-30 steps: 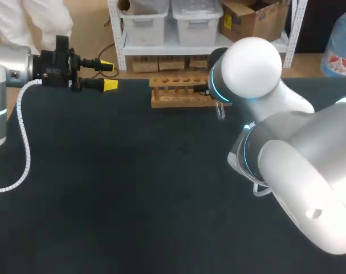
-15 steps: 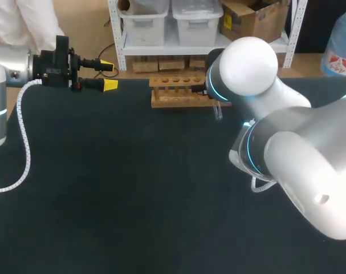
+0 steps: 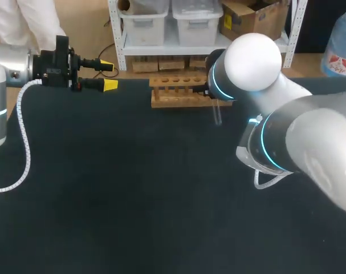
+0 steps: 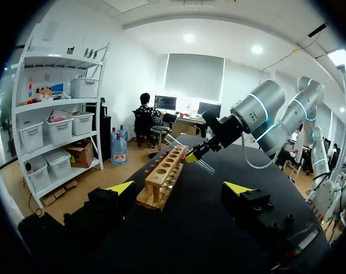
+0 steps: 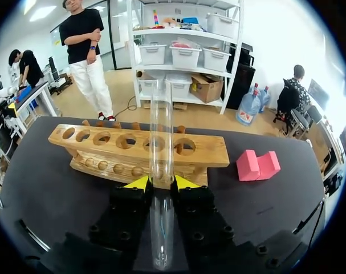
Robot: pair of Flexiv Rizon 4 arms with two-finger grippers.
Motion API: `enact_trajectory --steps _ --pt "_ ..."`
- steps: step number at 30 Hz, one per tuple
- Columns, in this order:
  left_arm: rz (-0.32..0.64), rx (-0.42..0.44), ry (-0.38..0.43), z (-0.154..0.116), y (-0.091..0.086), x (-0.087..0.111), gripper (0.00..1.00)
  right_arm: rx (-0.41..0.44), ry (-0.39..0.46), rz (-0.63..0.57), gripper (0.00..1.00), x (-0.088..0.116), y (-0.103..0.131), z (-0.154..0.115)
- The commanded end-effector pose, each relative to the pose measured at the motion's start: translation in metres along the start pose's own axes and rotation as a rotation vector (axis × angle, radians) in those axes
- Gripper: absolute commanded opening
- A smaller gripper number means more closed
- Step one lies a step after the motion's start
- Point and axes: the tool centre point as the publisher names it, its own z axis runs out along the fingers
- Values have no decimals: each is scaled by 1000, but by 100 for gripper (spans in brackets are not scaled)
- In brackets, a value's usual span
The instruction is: Grasp the test tube, adjust it, and insert it.
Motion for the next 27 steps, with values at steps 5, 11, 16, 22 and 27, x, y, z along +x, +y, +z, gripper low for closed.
enact_trajectory --steps 5,11,16,22,27 --pt "2 0 -2 0 1 1 100 -14 72 2 0 -2 -3 2" --pt "2 0 -2 0 1 1 100 -15 88 15 0 -8 -1 -17" --pt "2 0 -2 0 1 1 100 -13 121 16 0 -12 5 -29" --pt "2 0 -2 0 1 1 100 -41 175 2 0 -14 12 -26" --pt "2 0 -2 0 1 1 100 -69 238 0 0 -11 15 -20"
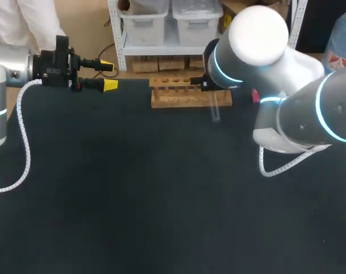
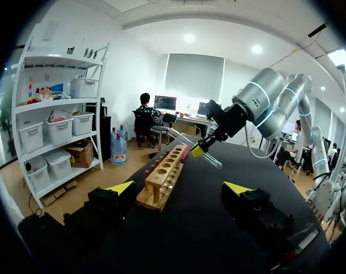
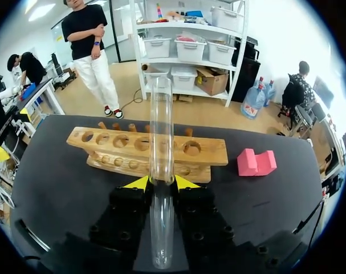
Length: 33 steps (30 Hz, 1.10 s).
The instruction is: Grasp the test tube, adjust it, and insert it.
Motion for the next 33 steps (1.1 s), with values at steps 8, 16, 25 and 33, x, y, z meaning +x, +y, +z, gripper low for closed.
enact_trajectory --steps 8,16,25,33 --pt "2 0 -2 0 1 1 100 -33 202 -5 0 0 1 15" --pt "2 0 -2 0 1 1 100 -39 211 -5 0 3 3 17" --pt "2 0 -2 0 1 1 100 -41 231 -4 0 6 1 21" --pt "2 0 -2 0 1 1 100 -45 246 -1 0 9 1 28"
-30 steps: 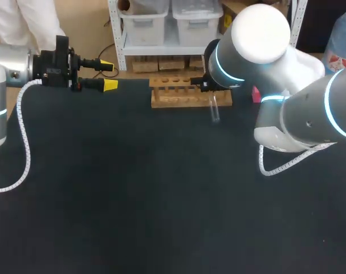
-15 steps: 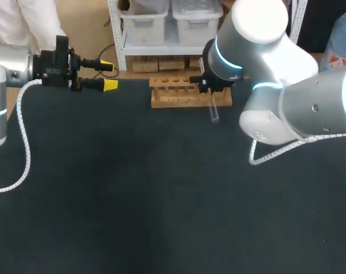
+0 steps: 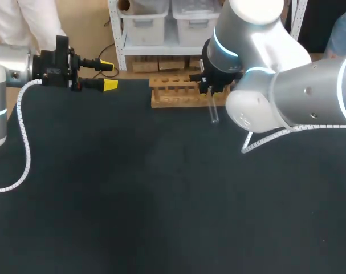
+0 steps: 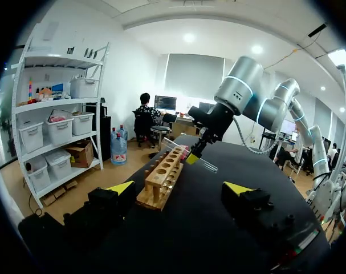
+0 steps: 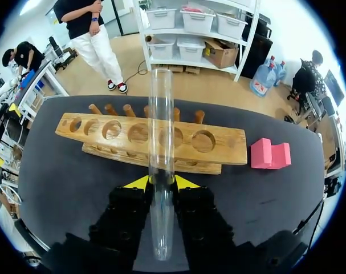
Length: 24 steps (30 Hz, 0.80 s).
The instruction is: Grasp the test tube, adjust it, and insert it.
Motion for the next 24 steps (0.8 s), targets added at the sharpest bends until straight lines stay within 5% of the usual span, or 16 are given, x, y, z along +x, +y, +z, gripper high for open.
enact_trajectory --steps 1,13,24 --pt "2 0 -2 0 1 1 100 -4 12 0 0 -2 0 6" --pt "2 0 -2 0 1 1 100 0 18 13 0 1 -2 3" --pt "2 0 -2 0 1 1 100 -7 -38 21 0 2 4 -31"
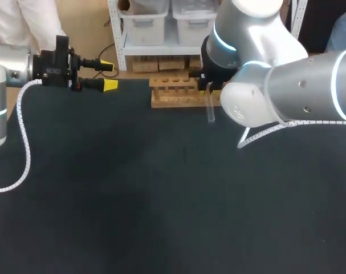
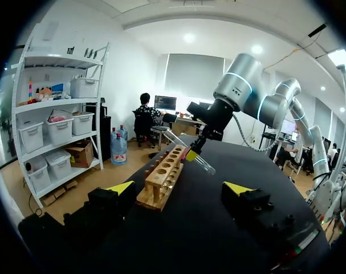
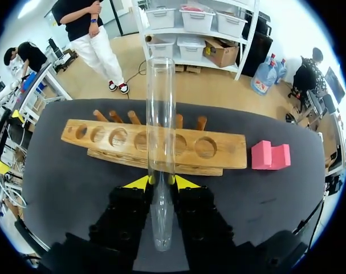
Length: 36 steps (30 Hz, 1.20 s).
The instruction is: Grasp the test tube, adjust it, and insert it.
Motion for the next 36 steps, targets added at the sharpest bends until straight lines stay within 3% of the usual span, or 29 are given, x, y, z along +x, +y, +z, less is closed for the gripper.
enact_trajectory --steps 1,12,22,29,36 --pt "2 0 -2 0 1 1 100 9 -48 5 0 9 -2 -25" --pt "2 0 -2 0 1 1 100 58 -244 -16 0 -5 -10 -64" --pt "2 0 -2 0 1 1 100 83 -372 -17 0 -5 -10 -92" --pt "2 0 -2 0 1 1 100 68 -400 -18 0 -2 -10 -101" --pt "2 0 -2 0 1 1 100 38 -374 -48 0 0 -8 -99"
